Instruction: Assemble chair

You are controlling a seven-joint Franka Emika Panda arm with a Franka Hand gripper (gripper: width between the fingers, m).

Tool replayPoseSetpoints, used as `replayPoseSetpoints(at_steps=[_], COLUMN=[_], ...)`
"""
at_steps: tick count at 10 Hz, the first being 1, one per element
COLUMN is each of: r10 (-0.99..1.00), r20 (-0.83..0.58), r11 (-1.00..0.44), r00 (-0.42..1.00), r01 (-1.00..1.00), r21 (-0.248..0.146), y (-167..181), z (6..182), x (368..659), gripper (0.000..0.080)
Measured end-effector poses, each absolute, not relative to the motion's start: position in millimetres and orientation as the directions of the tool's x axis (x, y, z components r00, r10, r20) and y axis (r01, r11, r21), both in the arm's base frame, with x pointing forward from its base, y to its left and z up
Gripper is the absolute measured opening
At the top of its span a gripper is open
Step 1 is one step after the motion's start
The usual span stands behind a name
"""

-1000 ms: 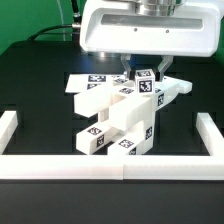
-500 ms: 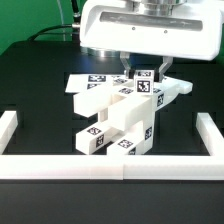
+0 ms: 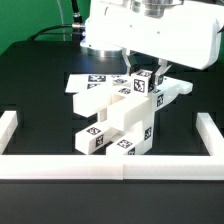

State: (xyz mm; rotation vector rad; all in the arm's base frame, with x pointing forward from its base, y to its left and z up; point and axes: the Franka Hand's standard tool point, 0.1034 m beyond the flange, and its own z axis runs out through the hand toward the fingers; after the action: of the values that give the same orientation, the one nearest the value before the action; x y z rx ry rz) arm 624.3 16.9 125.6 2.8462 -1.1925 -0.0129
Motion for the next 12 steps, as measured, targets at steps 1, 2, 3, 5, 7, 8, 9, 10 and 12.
replayPoseSetpoints(at_steps=[1, 2, 3, 5, 7, 8, 9, 10, 12], r10=[-0.775, -0.839, -0.889, -0.951, -0.983, -0.992, -0.992, -0.991, -0.983], r20=[0.011, 0.006, 0.002, 0.002, 0.001, 0.002, 0.002, 0.002, 0.001], r11=[-0.631, -0.543, -0.457, -0.31, -0.181, -0.128, -0.129, -0.137, -0.182], r00=[0.631, 0.544, 0.457, 0.31, 0.181, 0.129, 0.129, 0.137, 0.182], r01=[-0.775, -0.839, -0.889, -0.951, -0.983, -0.991, -0.991, -0.99, -0.983], r21=[0.044, 0.034, 0.027, 0.025, 0.023, 0.023, 0.024, 0.024, 0.028], y=[17.2, 17.4, 17.3, 17.0, 17.7, 18.0, 18.1, 18.2, 19.5], z=[125.7, 125.7, 125.9, 125.3, 125.2, 125.2, 125.0, 125.0, 125.2], x=[624.5, 624.7, 625.0, 625.0, 625.1, 625.2, 625.1, 625.0, 624.4], gripper=[0.0286, 0.0286, 0.0286, 0.0286, 0.0286, 0.0286, 0.0286, 0.049, 0.06])
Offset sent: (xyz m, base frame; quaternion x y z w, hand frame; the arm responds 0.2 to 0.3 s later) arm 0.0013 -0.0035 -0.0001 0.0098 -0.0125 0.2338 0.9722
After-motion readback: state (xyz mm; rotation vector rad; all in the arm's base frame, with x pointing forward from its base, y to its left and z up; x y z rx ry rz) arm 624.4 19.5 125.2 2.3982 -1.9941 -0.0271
